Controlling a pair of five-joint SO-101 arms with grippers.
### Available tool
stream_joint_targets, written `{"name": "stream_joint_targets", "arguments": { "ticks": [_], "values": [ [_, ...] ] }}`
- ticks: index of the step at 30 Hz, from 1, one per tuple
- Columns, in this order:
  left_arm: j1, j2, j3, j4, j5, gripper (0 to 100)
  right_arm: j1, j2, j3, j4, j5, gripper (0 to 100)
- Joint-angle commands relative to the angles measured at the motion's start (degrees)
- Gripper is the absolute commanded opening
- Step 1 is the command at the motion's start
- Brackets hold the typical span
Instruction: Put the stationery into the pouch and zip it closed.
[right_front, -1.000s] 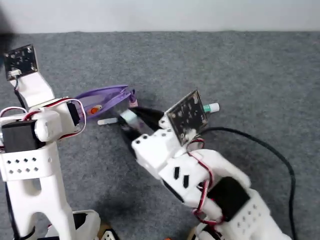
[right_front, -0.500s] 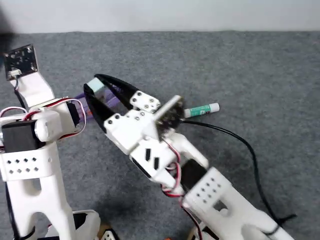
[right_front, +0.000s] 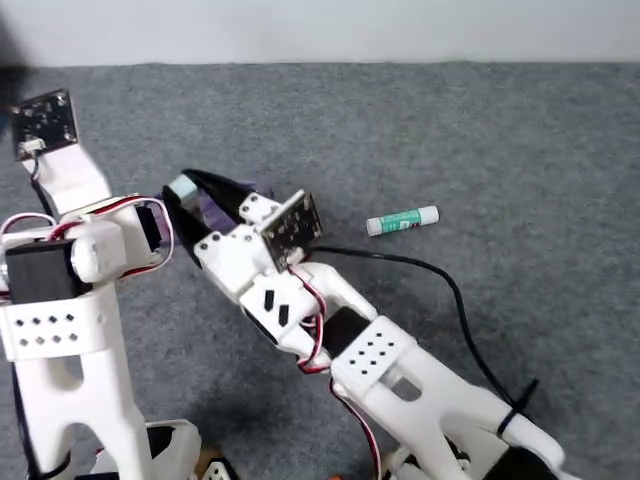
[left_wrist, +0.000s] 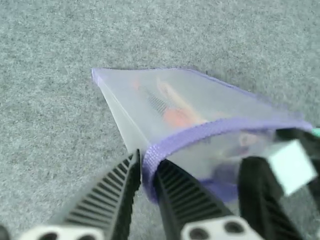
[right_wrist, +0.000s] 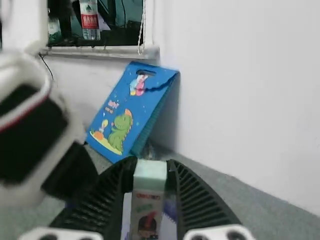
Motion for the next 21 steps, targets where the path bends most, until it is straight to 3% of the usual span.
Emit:
{"name": "stream_joint_targets", "arguments": {
  "ticks": [1,8,11,15,21],
  "values": [
    [0.1,-0.5,-2.8,-1.1,0.4,1,1.1,-3.4,2.4,5.4,4.2,1.3],
    [0.2,-0.2,-2.8,-1.4,0.4,1,1.5,-15.3,-4.7,29.6,-0.3,22.6],
    [0.2,-0.1,-2.7,-1.4,0.4,1,1.5,-16.1,-8.9,36.5,-2.2,19.8],
    [0.2,-0.1,-2.7,-1.5,0.4,1,1.6,-16.5,-10.4,37.6,-2.5,11.7],
    [0.1,-0.5,-2.7,-1.1,0.4,1,12.7,-16.7,-10.5,39.9,-2.9,9.4]
  ]
}}
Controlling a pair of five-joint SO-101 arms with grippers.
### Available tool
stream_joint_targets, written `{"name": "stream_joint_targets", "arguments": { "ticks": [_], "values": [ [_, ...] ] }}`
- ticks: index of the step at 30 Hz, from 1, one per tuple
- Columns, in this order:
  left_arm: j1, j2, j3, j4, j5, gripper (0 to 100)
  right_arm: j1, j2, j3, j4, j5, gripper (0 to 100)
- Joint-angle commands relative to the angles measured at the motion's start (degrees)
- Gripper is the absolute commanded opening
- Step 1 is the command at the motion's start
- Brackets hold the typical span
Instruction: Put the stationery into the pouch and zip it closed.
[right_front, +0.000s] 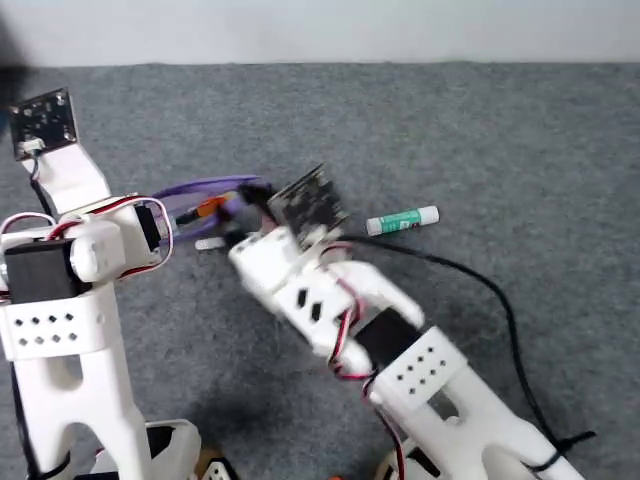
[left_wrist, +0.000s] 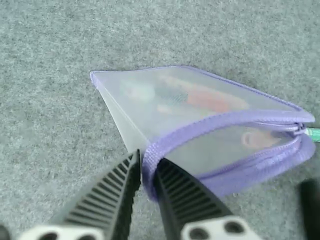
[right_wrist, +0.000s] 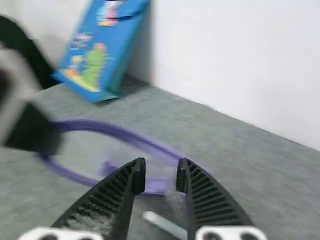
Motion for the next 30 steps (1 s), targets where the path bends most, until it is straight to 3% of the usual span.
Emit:
{"name": "stream_joint_targets", "arguments": {
  "ticks": [1,11,16,25,30],
  "values": [
    [0.1,-0.5,-2.7,-1.1,0.4,1,7.9,-2.4,-4.0,3.5,-0.5,9.4],
    [0.0,-0.6,-3.0,2.0,0.4,1,20.3,7.9,-17.5,30.5,0.2,10.6],
    [-3.7,-0.7,-3.1,3.3,0.3,1,22.4,20.5,-28.0,41.7,4.9,25.1],
    [-15.0,-0.7,-3.7,3.5,-6.5,1,18.0,40.5,-43.9,45.4,15.6,27.7],
    [-16.4,-0.7,-6.0,4.3,-6.6,1,14.5,50.6,-48.4,44.9,22.2,27.7]
  ]
}}
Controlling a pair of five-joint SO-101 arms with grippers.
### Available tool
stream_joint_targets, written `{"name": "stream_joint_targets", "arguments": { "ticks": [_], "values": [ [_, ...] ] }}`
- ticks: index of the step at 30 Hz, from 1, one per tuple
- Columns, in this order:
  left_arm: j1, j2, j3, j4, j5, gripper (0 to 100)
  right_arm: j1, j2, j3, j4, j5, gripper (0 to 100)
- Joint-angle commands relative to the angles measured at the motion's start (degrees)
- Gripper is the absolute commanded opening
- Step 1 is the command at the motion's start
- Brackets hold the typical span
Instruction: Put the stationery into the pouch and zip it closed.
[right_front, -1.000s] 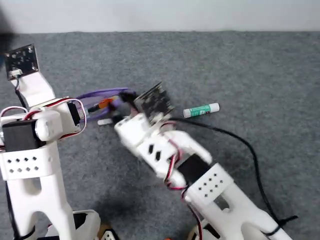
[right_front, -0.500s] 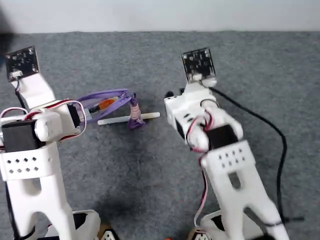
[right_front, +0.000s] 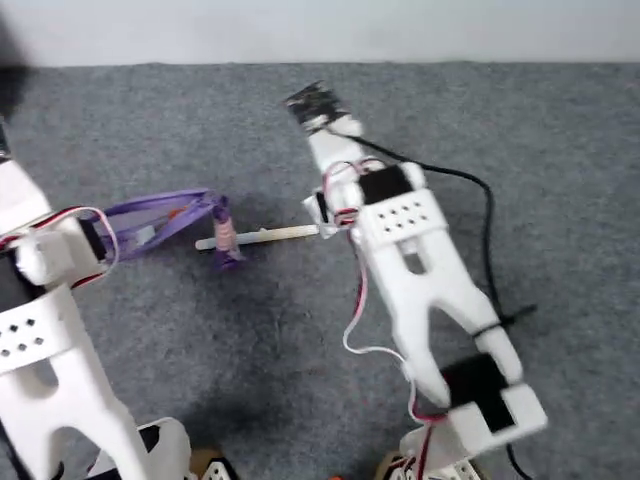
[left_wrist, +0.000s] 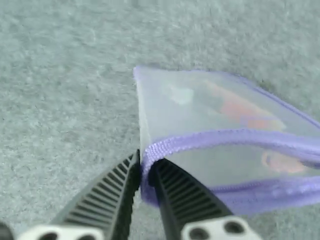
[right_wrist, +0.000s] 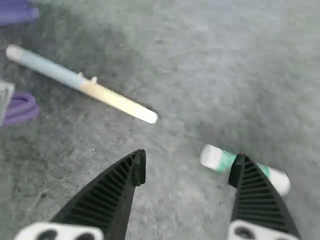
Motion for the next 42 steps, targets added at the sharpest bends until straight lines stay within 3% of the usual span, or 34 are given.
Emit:
{"name": "stream_joint_targets", "arguments": {
  "ticks": [1,15,26,28,32,35,42],
  "values": [
    [-1.0,-0.7,-4.3,1.1,-0.7,1,-2.1,5.4,-5.5,-0.3,4.8,27.7],
    [-1.0,-0.7,-4.4,1.1,-0.6,1,-7.3,30.5,-26.5,0.2,14.9,27.7],
    [-1.0,-0.7,-4.4,1.1,-0.5,1,-7.7,41.5,-32.1,1.0,18.4,26.8],
    [-1.0,-0.7,-4.4,1.1,-0.5,1,-7.1,41.7,-33.4,4.5,18.2,21.5],
    [-0.9,-0.7,-4.4,1.1,-0.5,1,-6.5,41.6,-35.5,11.0,18.0,1.3],
    [-0.9,-0.7,-4.4,1.1,-0.5,1,-5.4,41.5,-37.2,15.7,18.0,5.0],
    [-0.9,-0.7,-4.4,1.1,-0.5,1,-4.2,36.6,-37.7,30.0,14.7,0.8]
  ]
}}
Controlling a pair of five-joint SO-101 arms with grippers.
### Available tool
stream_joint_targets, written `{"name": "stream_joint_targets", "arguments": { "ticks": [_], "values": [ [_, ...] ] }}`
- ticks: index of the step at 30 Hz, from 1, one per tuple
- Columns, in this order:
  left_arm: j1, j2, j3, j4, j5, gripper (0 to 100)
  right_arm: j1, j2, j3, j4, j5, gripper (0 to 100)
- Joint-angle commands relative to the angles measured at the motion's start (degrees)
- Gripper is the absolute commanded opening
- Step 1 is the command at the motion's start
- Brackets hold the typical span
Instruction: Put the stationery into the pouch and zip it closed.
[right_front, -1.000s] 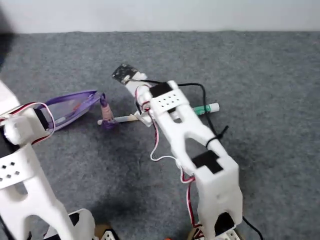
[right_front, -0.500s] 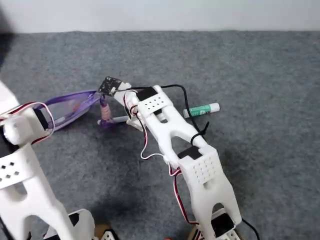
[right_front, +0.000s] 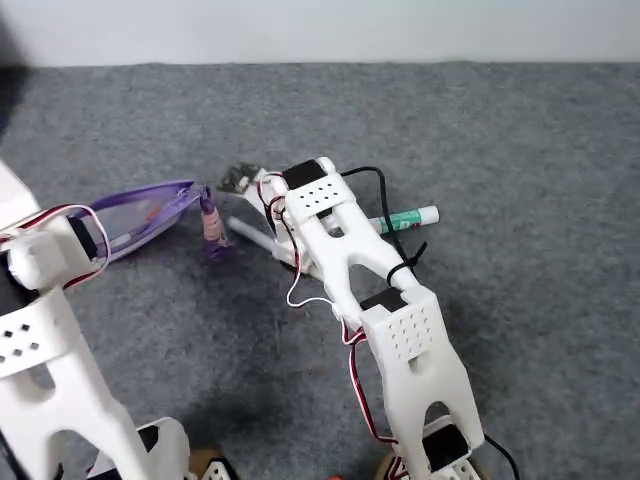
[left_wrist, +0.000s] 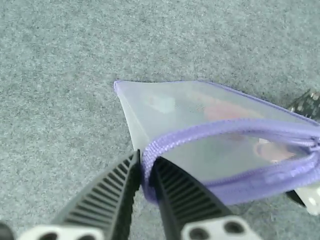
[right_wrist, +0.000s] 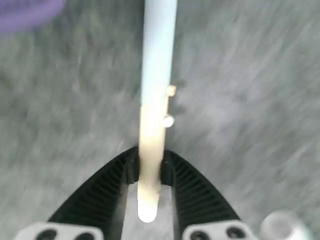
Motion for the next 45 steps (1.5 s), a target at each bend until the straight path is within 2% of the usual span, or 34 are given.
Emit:
{"name": "stream_joint_targets", "arguments": {
  "ticks": [1,4,7,13,15,24,30,33,36,37,39,42,45],
  "values": [
    [-0.4,-0.6,-3.3,1.1,-0.5,1,1.3,-5.9,-1.7,8.8,-3.3,0.8],
    [-0.4,-0.6,-3.3,1.1,-0.5,1,1.6,-8.7,-1.5,14.8,-4.0,0.8],
    [-0.4,-0.6,-3.2,1.1,-0.5,1,2.8,-11.3,-1.5,14.7,-4.0,2.6],
    [-0.4,-0.6,-3.2,1.0,-0.5,1,2.4,-13.2,-1.7,13.1,-4.0,29.7],
    [-0.4,-0.6,-3.2,1.0,-0.5,1,1.9,-13.1,-1.7,10.6,-4.0,31.8],
    [-0.4,-0.5,-3.2,1.0,-0.5,1,-2.8,-6.0,-1.8,-6.0,-3.9,31.8],
    [-0.4,-0.5,-3.2,1.0,-0.5,1,-4.4,0.3,-1.8,-11.6,-3.7,31.3],
    [-0.4,-0.5,-3.2,1.0,-0.5,1,-4.4,2.0,-1.8,-11.6,-3.7,20.6],
    [-0.4,-0.5,-3.2,1.0,-0.5,1,-4.4,1.9,-1.8,-11.1,-3.7,1.9],
    [-0.4,-0.5,-3.2,1.0,-0.5,1,-4.3,1.3,-1.8,-10.9,-3.8,0.1],
    [-0.4,-0.5,-3.1,1.0,-0.4,1,-4.2,-1.1,-1.8,-8.2,-3.9,3.9],
    [-0.4,-0.5,-3.1,1.0,-0.4,1,-4.5,-5.2,-1.8,-2.7,-4.5,1.1],
    [-0.4,-0.6,-3.2,1.0,-0.4,1,-4.5,-10.5,-1.8,3.8,-10.4,0.8]
  ]
}}
